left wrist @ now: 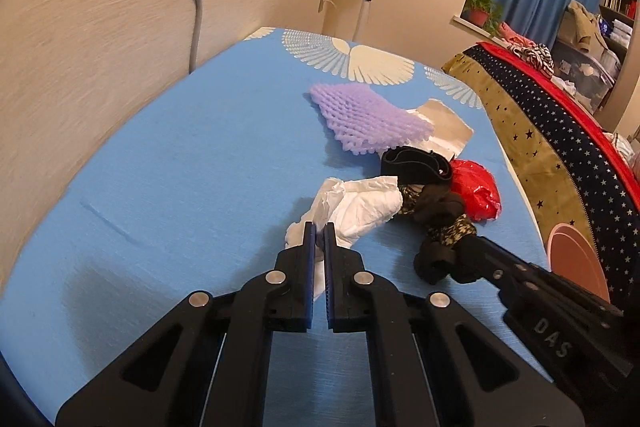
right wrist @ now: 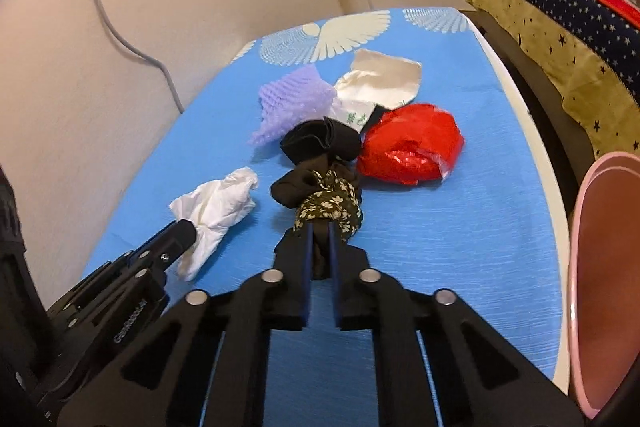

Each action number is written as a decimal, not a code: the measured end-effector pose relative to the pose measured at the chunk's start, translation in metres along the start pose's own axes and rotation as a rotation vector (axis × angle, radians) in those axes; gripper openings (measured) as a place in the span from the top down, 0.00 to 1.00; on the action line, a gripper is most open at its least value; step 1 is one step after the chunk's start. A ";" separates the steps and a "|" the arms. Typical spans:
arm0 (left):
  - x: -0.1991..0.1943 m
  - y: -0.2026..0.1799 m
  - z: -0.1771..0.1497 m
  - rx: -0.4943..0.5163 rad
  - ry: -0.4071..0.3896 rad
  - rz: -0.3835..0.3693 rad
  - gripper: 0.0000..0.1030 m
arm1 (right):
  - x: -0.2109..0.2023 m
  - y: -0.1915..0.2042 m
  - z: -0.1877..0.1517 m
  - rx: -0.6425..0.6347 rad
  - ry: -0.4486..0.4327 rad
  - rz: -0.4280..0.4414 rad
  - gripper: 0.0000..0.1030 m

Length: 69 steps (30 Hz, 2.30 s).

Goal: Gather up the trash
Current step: 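Grasp the white plastic bag with the left tool while the right tool grasps the black patterned sock, then carry the white bag and patterned sock with both tools over the pink bin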

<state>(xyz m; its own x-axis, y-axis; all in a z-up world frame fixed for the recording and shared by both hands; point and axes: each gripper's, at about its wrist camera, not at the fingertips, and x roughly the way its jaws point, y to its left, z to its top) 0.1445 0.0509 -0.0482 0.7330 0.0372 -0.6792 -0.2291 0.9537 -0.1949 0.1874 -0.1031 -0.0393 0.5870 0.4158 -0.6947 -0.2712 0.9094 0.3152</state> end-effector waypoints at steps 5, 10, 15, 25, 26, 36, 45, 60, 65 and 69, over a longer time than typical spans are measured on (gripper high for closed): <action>-0.008 -0.005 -0.001 0.004 -0.013 -0.017 0.96 | -0.023 0.001 0.005 -0.024 -0.043 -0.009 0.95; -0.021 -0.013 -0.001 0.021 -0.036 -0.033 0.96 | -0.051 -0.006 0.005 -0.029 -0.082 -0.037 0.95; -0.034 -0.026 -0.004 0.042 -0.048 -0.053 0.96 | -0.077 -0.016 0.001 -0.022 -0.121 -0.078 0.95; -0.056 -0.040 -0.008 0.084 -0.081 -0.093 0.96 | -0.116 -0.036 -0.006 -0.007 -0.167 -0.147 0.95; -0.057 -0.042 -0.008 0.087 -0.085 -0.099 0.96 | -0.119 -0.037 -0.007 -0.003 -0.171 -0.153 0.95; -0.067 -0.066 -0.011 0.133 -0.111 -0.152 0.96 | -0.144 -0.067 -0.008 0.054 -0.230 -0.220 0.95; -0.065 -0.081 -0.013 0.142 -0.111 -0.185 0.96 | -0.149 -0.084 -0.011 0.089 -0.240 -0.256 0.95; -0.058 -0.103 -0.017 0.155 -0.107 -0.223 0.96 | -0.155 -0.105 -0.011 0.123 -0.255 -0.313 0.95; -0.056 -0.113 -0.017 0.167 -0.108 -0.237 0.96 | -0.157 -0.111 -0.011 0.131 -0.260 -0.327 0.95; -0.056 -0.119 -0.018 0.171 -0.108 -0.245 0.96 | -0.160 -0.114 -0.011 0.138 -0.271 -0.345 0.95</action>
<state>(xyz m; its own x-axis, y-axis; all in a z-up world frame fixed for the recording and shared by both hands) 0.1193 -0.0700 0.0004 0.8190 -0.1775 -0.5456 0.0676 0.9742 -0.2154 0.1161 -0.2737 0.0293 0.8086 0.0577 -0.5855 0.0683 0.9792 0.1909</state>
